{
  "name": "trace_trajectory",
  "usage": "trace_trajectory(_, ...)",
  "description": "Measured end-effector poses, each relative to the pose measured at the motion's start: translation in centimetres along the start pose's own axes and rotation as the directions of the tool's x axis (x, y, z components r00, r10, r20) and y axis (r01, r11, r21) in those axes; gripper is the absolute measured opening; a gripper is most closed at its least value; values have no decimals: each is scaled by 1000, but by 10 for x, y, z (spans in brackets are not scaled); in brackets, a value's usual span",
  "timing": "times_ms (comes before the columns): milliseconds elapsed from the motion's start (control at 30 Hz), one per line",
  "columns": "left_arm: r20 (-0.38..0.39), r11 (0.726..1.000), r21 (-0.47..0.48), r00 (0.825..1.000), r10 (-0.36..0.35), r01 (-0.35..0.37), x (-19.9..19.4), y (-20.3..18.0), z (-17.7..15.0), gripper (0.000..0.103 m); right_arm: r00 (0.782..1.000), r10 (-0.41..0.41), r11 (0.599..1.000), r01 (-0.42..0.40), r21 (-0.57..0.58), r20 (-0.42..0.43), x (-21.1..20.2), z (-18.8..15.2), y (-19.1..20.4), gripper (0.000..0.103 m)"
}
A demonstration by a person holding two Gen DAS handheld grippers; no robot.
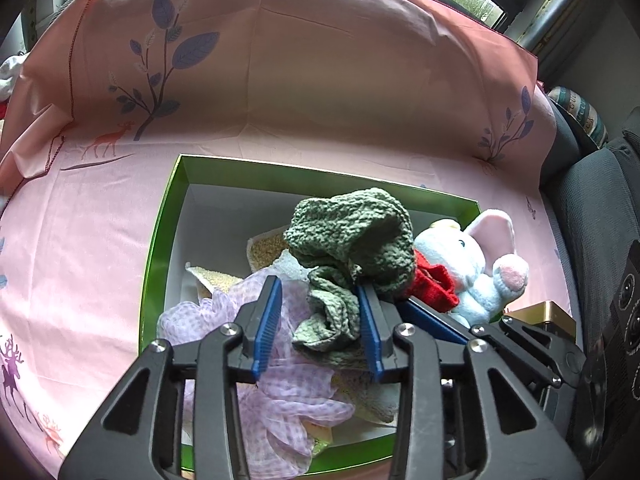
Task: Organize soft objects
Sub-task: 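Open the right tool to release the cloth and withdraw it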
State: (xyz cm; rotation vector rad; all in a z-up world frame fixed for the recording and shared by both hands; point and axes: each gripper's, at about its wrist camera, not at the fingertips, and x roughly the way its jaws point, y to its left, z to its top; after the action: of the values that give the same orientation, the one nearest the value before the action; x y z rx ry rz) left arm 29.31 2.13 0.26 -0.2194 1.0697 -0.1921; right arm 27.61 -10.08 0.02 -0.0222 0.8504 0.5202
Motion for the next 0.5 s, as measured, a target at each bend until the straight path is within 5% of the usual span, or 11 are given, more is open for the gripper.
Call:
trace_trajectory(100, 3, 1000, -8, 1000, 27, -27, -3, 3, -1, 68, 1000, -19, 1000, 19, -11, -8, -3, -3, 2, 24)
trace_trajectory(333, 23, 998, -24, 998, 64, -64, -18, 11, -8, 85, 997, -74, 997, 75, -23, 35, -23, -10, 7, 73)
trace_trajectory(500, 47, 995, -15, 994, 97, -96, -33, 12, -14, 89, 995, -93, 996, 93, 0, 39, -35, -12, 4, 75)
